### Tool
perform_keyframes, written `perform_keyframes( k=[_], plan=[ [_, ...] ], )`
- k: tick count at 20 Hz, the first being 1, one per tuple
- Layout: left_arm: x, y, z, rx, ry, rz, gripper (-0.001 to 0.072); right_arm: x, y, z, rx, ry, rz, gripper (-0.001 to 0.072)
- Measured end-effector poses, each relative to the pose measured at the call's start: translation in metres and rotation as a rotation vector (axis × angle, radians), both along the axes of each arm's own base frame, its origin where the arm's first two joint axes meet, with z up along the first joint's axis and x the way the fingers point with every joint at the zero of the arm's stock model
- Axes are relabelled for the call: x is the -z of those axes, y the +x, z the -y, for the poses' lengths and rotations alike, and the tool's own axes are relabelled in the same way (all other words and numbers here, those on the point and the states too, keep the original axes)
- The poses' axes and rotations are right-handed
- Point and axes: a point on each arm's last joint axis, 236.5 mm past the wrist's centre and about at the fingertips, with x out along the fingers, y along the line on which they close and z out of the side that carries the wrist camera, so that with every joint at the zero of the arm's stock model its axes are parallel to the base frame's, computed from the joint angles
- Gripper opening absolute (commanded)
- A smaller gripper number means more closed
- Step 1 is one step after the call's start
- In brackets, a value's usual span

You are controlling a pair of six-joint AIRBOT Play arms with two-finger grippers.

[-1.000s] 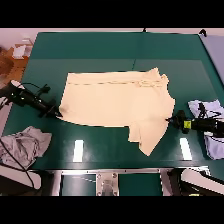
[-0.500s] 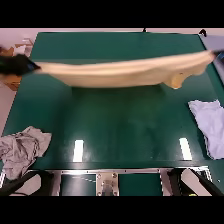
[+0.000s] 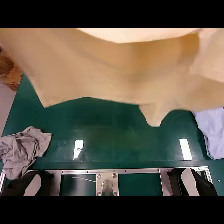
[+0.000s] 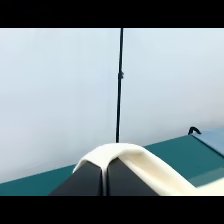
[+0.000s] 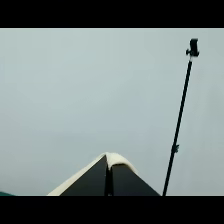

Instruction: Fold the shirts.

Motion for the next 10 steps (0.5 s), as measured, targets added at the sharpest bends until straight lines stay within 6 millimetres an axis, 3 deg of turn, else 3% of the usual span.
perform_keyframes(
  k=[2, 5, 7, 10],
  plan=[
    [0.0, 0.001, -0.008, -0.042, 0.009, -0.007, 0.0024, 0.0, 0.002, 0.007, 0.03, -0.001, 0.003, 0.0017],
    [0.037, 0.037, -0.024, -0.077, 0.039, -0.144, 0.0024, 0.028, 0.03, 0.03, 0.022, 0.073, -0.076, 0.0017],
    [0.084, 0.077, -0.032, -0.052, 0.043, -0.294, 0.0024, 0.069, 0.066, 0.051, -0.008, 0.152, -0.18, 0.0017],
    [0.178, 0.148, -0.04, 0.035, 0.011, -0.534, 0.0024, 0.164, 0.14, 0.081, -0.067, 0.307, -0.384, 0.0017]
  ],
)
